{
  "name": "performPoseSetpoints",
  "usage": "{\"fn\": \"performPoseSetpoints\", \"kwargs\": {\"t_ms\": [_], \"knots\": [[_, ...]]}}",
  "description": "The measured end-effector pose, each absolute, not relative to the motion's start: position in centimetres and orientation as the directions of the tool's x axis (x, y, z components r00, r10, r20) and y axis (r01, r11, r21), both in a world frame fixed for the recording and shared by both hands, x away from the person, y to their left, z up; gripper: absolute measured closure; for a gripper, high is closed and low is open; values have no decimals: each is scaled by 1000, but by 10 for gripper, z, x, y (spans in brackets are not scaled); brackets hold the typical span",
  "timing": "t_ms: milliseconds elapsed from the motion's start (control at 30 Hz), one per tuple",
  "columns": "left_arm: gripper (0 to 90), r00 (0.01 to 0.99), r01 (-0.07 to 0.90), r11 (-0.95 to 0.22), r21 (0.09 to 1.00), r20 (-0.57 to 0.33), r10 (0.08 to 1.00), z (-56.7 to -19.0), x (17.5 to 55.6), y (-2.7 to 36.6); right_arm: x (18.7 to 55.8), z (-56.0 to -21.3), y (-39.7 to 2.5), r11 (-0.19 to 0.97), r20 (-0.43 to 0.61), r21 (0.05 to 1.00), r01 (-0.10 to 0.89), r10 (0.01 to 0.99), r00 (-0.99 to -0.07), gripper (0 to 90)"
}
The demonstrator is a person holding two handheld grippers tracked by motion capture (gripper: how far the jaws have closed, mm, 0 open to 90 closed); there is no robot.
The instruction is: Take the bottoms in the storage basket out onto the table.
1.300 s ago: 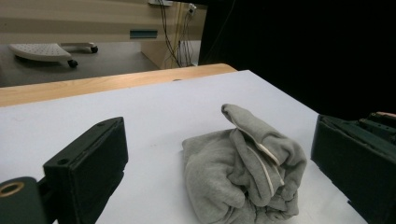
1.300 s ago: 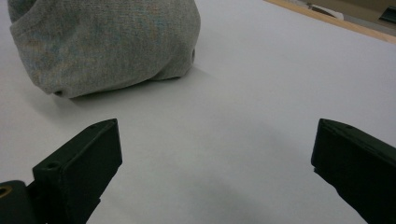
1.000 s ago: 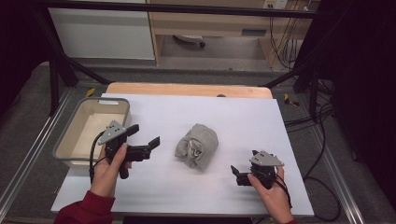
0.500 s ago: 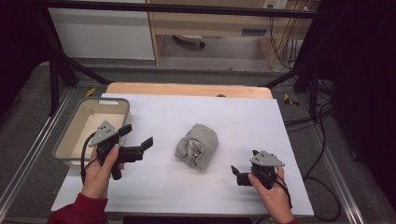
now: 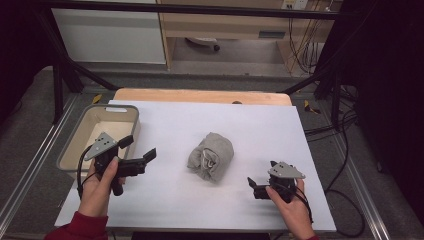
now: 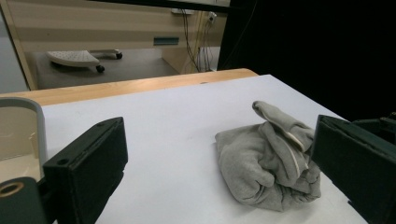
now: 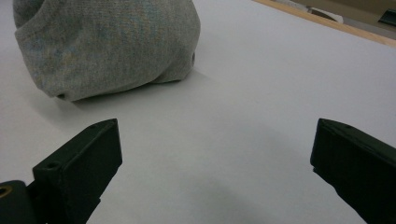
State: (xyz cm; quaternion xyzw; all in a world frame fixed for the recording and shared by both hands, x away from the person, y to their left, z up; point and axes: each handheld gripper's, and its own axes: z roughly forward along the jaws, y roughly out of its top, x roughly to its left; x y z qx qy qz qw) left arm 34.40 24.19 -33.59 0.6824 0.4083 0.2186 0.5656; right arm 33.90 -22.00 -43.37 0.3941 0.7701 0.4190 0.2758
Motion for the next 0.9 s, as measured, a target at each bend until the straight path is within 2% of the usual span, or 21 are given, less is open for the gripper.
{"fn": "performPoseSetpoints", "kwargs": {"t_ms": [900], "knots": [[38, 543, 305, -32, 952, -146, 827, -347, 327, 274, 337, -432, -223, 332, -95, 868, 369, 841, -533, 24]]}}
